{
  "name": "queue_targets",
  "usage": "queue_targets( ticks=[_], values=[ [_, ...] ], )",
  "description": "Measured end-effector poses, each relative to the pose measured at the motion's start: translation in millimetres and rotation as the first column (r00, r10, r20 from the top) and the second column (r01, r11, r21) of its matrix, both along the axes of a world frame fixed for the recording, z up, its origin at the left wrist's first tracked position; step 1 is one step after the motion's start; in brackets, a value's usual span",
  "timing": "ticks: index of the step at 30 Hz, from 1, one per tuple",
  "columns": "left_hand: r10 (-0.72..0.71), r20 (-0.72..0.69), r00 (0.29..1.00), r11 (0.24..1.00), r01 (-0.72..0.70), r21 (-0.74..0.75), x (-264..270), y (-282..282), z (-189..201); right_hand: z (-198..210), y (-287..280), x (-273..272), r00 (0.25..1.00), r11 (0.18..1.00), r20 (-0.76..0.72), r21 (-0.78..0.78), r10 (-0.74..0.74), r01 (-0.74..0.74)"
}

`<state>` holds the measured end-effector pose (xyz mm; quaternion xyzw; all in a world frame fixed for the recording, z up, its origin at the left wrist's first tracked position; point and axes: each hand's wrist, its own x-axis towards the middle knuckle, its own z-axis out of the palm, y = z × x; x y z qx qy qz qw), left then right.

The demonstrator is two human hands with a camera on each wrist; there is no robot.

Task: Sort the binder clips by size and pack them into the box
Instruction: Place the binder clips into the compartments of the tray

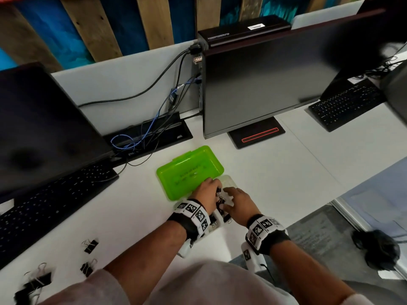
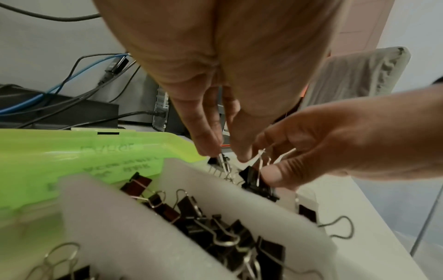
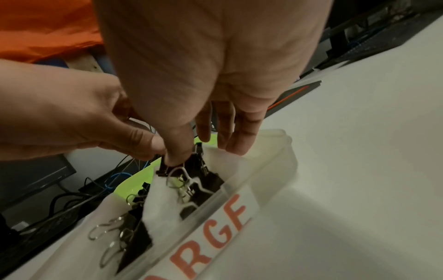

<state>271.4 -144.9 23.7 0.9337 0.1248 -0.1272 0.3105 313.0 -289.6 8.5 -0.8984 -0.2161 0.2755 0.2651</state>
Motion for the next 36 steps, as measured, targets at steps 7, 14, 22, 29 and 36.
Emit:
queue_targets(
  ticks=[7,14,22,29,36],
  values=[
    [-0.145,-0.058,0.988,0.976,0.152,0.156,-5.9,4.8,-8.3,-2.1,10.8,2.4,0.998,0.999,0.04,-0.009,0.049,-0.048],
    [0.238,0.29,0.927,0.971,-0.227,-0.072,-44.3,59.8,3.6,-14.2,19.8,-9.4,0.995,0.998,0.095,-0.047,0.042,-0.038],
    [0.71,0.046,0.702,0.658,-0.686,0.312,-198.8,164.7,-25.7,-13.1,30.6,-15.2,0.996,0.993,0.09,-0.114,-0.01,0.021],
    [0.791,-0.118,0.6,0.611,-0.778,0.146,-278.0,167.8,-60.5,-14.0,33.4,-15.9,0.998,0.992,0.011,-0.105,-0.067,0.068],
    [0.765,0.055,0.642,0.642,-0.766,0.014,-276.6,150.4,-57.3,-9.8,34.6,-28.2,0.986,0.982,-0.022,-0.087,-0.168,0.166]
  ],
)
